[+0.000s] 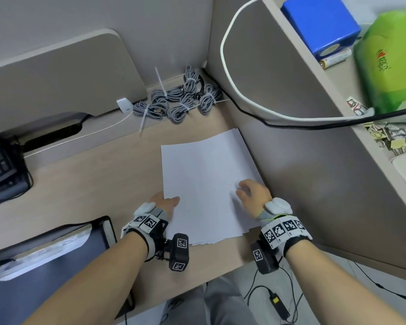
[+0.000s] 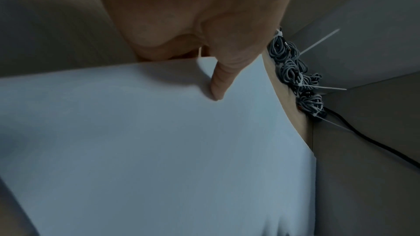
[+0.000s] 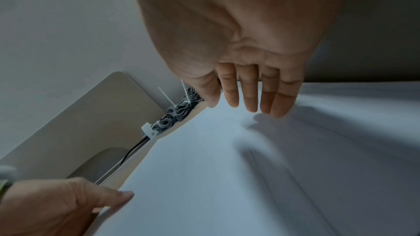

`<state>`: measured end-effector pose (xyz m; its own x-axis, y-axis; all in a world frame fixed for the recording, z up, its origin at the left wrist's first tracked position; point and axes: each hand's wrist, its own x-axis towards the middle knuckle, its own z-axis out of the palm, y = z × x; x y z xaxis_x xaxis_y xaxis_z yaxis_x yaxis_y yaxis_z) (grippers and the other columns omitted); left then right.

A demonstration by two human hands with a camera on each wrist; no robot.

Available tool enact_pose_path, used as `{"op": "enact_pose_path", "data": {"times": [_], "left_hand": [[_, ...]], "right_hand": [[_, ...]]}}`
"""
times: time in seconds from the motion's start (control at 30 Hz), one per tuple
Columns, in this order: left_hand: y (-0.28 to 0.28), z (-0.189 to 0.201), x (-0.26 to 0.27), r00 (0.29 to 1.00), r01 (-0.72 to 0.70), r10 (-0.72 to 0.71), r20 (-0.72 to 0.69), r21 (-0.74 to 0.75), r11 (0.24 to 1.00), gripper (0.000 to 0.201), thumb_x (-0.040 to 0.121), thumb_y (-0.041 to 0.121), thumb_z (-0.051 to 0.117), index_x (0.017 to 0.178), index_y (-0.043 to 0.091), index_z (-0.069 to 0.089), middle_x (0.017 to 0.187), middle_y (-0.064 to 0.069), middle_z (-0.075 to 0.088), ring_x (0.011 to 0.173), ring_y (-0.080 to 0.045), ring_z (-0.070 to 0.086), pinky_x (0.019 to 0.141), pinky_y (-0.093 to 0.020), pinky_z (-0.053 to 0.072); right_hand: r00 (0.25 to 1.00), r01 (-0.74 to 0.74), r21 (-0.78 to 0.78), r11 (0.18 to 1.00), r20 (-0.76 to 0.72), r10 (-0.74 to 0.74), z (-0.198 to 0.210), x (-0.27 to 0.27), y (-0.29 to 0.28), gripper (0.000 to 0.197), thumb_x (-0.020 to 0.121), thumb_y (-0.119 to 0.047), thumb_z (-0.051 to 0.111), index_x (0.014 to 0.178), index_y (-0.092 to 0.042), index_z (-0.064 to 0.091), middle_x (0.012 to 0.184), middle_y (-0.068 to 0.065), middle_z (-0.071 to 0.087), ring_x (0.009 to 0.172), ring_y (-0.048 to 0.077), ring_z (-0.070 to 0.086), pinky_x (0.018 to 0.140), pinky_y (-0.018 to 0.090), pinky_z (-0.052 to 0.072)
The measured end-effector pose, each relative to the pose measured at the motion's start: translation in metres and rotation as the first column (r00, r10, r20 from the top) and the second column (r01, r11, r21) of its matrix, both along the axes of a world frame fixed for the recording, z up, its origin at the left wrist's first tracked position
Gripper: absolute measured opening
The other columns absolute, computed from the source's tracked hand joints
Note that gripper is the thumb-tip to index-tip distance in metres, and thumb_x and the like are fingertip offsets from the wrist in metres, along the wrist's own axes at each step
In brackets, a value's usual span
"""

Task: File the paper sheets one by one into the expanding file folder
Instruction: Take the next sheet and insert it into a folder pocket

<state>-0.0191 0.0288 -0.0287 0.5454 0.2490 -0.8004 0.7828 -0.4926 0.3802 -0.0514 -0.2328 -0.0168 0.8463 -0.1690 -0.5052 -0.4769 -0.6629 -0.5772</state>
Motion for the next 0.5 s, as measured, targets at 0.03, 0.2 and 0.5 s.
{"op": "enact_pose_path", "data": {"times": [0.03,0.2,0.5], "left_hand": [[0.001,0.002,0.0,1.0,-0.001,0.001,-0.009,0.009,1.0,0.048,0.092,0.025,0.061,0.133,0.001,0.051,0.129,-0.014,0.059,0.115,-0.033,0.058,0.089,-0.034,0.043],[0.005,0.004,0.002,0.999,-0.015,0.014,0.035,0.024,1.0,0.045,0.092,0.023,0.06,0.131,0.001,0.053,0.128,-0.013,0.06,0.107,-0.03,0.06,0.086,-0.034,0.045],[0.003,0.001,0.003,0.996,-0.078,0.079,0.033,-0.017,0.997,0.048,0.087,0.02,0.067,0.129,0.002,0.053,0.123,-0.014,0.063,0.108,-0.032,0.061,0.087,-0.035,0.048]], "right_hand": [[0.999,0.036,0.012,0.999,0.004,-0.036,0.001,0.0,-0.001,0.032,0.092,-0.02,0.058,0.121,-0.009,0.059,0.123,0.006,0.063,0.112,0.022,0.059,0.088,0.021,0.039],[0.992,0.119,0.049,0.992,-0.044,-0.117,-0.002,-0.001,-0.001,0.033,0.091,-0.024,0.058,0.122,-0.014,0.057,0.123,0.003,0.062,0.112,0.021,0.058,0.09,0.024,0.041],[0.932,0.363,0.254,0.897,-0.12,-0.343,-0.012,0.009,0.007,0.028,0.086,-0.017,0.064,0.113,-0.01,0.06,0.105,0.008,0.064,0.082,0.021,0.06,0.081,0.039,0.053]]}}
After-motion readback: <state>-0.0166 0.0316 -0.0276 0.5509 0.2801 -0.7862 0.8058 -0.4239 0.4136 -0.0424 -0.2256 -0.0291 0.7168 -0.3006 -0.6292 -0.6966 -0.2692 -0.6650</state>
